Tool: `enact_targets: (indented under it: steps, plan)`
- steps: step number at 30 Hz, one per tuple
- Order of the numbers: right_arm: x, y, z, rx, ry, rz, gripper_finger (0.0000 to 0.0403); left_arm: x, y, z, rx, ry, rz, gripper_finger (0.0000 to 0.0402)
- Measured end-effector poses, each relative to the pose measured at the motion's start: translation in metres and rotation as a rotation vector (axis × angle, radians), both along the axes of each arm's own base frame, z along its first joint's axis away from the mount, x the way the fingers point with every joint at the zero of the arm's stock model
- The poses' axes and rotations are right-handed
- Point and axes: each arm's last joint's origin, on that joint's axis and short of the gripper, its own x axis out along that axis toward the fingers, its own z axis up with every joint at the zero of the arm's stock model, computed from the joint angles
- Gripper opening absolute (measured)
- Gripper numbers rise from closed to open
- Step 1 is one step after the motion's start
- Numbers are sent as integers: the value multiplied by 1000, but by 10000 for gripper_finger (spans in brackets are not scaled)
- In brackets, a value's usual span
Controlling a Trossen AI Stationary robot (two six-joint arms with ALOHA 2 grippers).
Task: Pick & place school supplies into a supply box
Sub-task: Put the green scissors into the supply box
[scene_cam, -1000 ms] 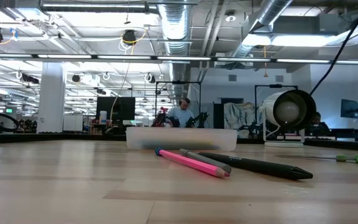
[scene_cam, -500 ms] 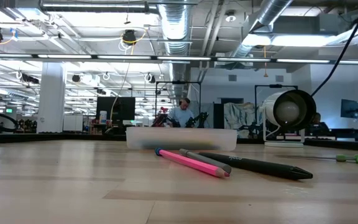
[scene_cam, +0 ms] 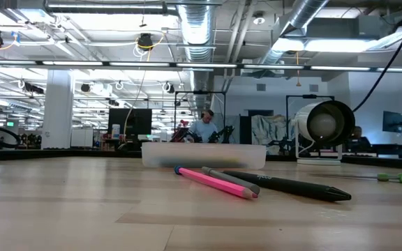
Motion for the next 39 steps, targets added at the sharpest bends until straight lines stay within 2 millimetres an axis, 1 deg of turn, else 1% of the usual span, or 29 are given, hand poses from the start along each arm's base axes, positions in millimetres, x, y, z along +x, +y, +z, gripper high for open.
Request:
enact_targets:
  steps: [3, 7, 10, 12, 16, 19, 23, 25, 29, 33, 36, 39]
  plan:
    - [-5, -15, -19, 71, -43, -25, 108, -19, 18, -22, -100, -72, 40, 144]
    - [-8, -30, -42, 205, -49, -84, 108, -39, 30, -60, -188, -103, 53, 144]
    - [-9, -35, -59, 291, -13, -150, 108, -50, 33, -88, -242, -81, 75, 144]
    - [-12, -37, -68, 343, 4, -214, 108, -56, 33, -103, -282, -57, 87, 144]
    - [-17, -34, -86, 464, 58, -327, 108, -62, 26, -122, -329, -5, 112, 144]
    - [-19, -31, -104, 534, 111, -393, 108, -65, 17, -131, -309, 17, 117, 144]
    - [-21, -31, -128, 594, 229, -473, 108, -67, 9, -139, -277, 20, 143, 144]
    - [-21, -33, -139, 619, 312, -517, 108, -67, 6, -140, -254, 2, 157, 144]
    - [-23, -37, -153, 661, 450, -593, 108, -68, 4, -138, -238, -25, 154, 144]
    - [-24, -39, -154, 653, 520, -621, 108, -68, 4, -137, -235, -28, 151, 144]
    - [-25, -38, -147, 629, 546, -628, 108, -68, 4, -137, -240, -27, 152, 144]
    - [-28, -40, -142, 604, 616, -672, 108, -68, 4, -137, -245, -26, 153, 144]
